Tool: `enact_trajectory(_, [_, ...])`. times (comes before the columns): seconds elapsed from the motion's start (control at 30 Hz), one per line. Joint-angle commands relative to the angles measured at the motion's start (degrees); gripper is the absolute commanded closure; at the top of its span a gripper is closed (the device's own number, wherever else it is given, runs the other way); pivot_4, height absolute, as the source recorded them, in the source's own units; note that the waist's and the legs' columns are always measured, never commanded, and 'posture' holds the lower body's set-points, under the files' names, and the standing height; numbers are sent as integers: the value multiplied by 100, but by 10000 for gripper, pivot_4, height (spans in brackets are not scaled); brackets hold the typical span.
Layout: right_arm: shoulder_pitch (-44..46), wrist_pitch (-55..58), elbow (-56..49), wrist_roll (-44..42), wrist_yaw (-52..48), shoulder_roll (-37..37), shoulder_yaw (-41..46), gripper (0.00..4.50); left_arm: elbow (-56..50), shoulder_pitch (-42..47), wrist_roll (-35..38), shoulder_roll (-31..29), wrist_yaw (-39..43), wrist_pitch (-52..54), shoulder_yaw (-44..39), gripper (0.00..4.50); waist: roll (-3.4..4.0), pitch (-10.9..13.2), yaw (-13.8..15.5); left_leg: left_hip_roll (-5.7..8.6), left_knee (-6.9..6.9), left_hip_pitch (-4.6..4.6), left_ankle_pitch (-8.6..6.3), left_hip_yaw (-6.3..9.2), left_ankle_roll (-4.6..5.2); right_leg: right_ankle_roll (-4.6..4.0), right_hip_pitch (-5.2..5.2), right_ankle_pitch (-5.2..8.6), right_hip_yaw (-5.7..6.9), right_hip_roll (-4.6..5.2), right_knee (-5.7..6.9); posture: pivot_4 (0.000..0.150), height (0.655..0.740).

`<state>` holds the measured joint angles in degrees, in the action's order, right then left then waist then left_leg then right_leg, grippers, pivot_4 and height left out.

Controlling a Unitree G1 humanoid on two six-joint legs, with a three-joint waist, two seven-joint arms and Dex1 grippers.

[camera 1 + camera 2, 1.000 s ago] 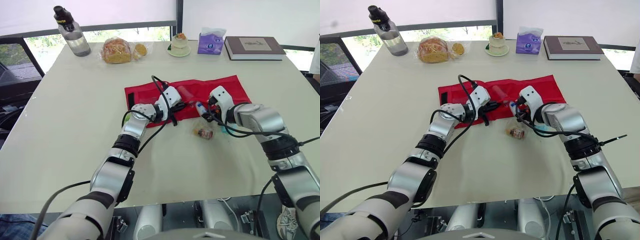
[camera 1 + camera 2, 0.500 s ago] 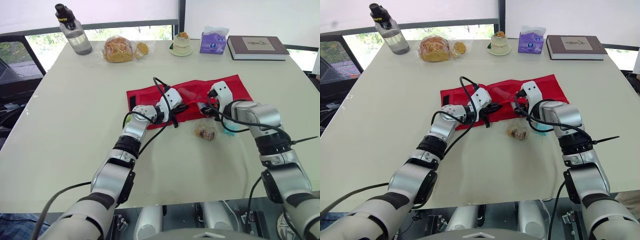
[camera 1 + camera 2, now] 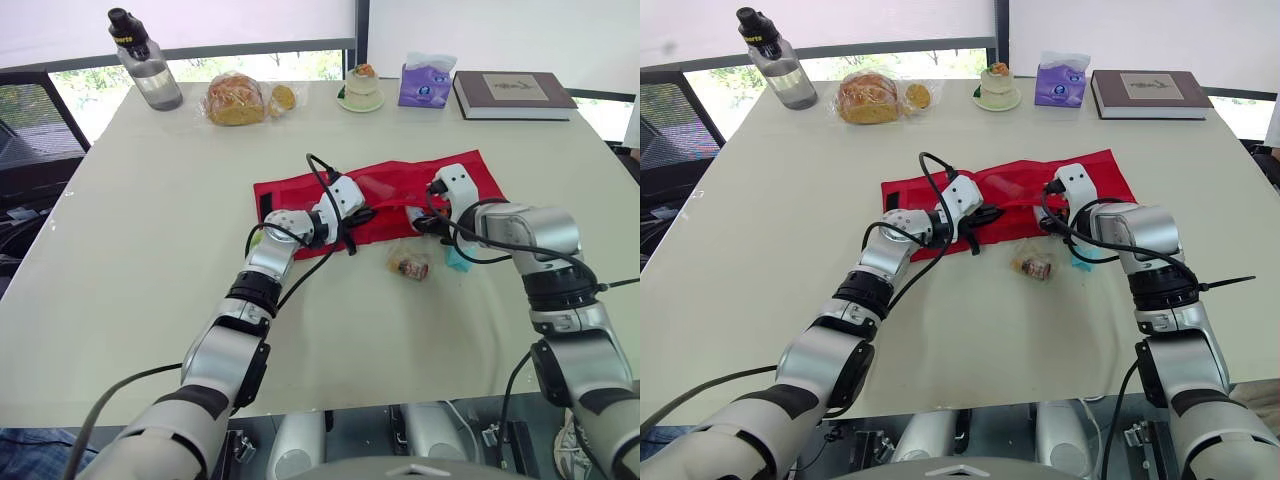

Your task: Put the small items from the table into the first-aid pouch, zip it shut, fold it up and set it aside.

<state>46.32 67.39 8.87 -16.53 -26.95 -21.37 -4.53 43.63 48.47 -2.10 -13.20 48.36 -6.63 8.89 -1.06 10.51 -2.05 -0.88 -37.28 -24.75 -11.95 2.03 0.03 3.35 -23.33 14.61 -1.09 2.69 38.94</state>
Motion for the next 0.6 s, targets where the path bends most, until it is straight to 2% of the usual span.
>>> enact_trajectory(0.03, [164,-62,-56,6,7,28,10,44940,-90,23,39,48,-18,-128,6,45000,0,0,0,0,0,0,0,0,0,0,0,0,0,0,0,1500,7400])
enact_trajectory(0.4, [375,-1027,115,503,-500,30,-1027,44940,-88,36,25,44,-9,-144,31,45000,0,0,-12,0,0,0,0,-1,0,0,-1,0,0,0,-1,1500,7400])
enact_trajectory(0.6, [313,-1320,-173,639,-938,-46,-1396,44940,-90,11,35,18,-6,-145,17,45000,0,0,-14,0,0,1,0,0,0,0,-1,0,0,0,0,1500,7400])
